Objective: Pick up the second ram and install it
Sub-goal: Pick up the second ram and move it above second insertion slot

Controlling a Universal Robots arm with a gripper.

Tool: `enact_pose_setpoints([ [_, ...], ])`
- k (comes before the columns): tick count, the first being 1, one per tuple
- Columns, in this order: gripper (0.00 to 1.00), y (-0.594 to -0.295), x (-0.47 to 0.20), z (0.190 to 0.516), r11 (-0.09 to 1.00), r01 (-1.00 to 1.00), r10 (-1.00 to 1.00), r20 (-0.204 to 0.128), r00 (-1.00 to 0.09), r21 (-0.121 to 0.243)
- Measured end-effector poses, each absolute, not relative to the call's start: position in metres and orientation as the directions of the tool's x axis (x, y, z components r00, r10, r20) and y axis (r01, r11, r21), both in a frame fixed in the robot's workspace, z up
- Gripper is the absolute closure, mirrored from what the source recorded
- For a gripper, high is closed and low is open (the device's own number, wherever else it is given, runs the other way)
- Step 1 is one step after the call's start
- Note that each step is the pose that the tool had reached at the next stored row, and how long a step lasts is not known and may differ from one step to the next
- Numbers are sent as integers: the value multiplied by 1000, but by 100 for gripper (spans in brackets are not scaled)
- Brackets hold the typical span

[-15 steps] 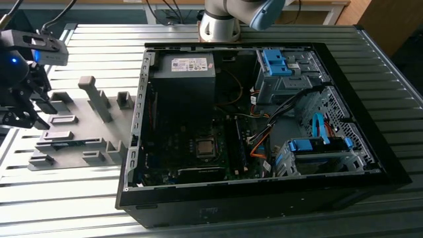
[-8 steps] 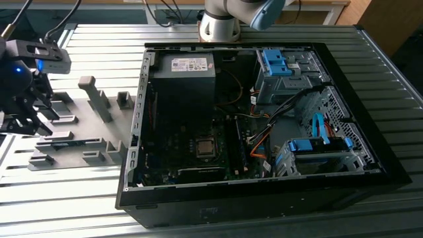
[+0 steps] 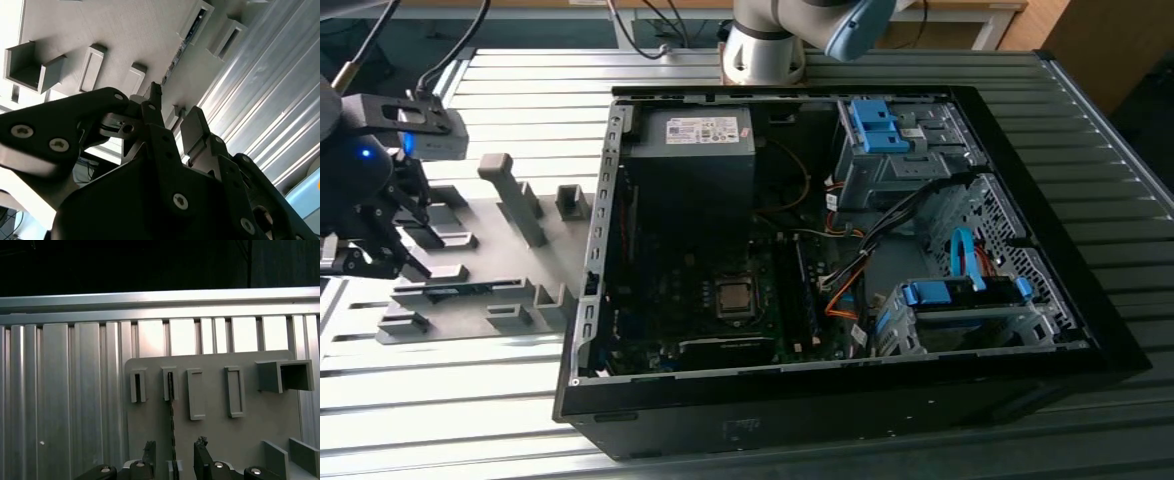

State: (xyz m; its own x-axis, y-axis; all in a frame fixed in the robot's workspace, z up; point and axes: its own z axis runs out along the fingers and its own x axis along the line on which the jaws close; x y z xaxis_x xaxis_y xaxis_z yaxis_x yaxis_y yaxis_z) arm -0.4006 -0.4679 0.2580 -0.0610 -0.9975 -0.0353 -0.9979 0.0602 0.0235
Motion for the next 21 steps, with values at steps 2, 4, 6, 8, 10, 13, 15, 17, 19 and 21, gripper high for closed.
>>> enact_pose_setpoints([
  [2,57,-468,-401,258,60,-998,-998,-35,-61,23],
  [4,57,-468,-401,255,60,-998,-997,-36,-61,23],
  [6,57,-468,-403,251,60,-998,-998,-36,-61,22],
  [8,57,-468,-404,248,60,-998,-998,-36,-61,22],
  [10,57,-468,-406,246,60,-998,-998,-36,-61,22],
  [13,57,-468,-407,245,60,-998,-998,-36,-61,21],
  [15,57,-468,-407,245,60,-998,-998,-36,-61,20],
  [17,57,-468,-407,243,60,-998,-998,-36,-60,20],
  [19,57,-468,-408,239,59,-998,-998,-36,-60,20],
  [21,57,-468,-408,235,59,-998,-998,-36,-60,20],
])
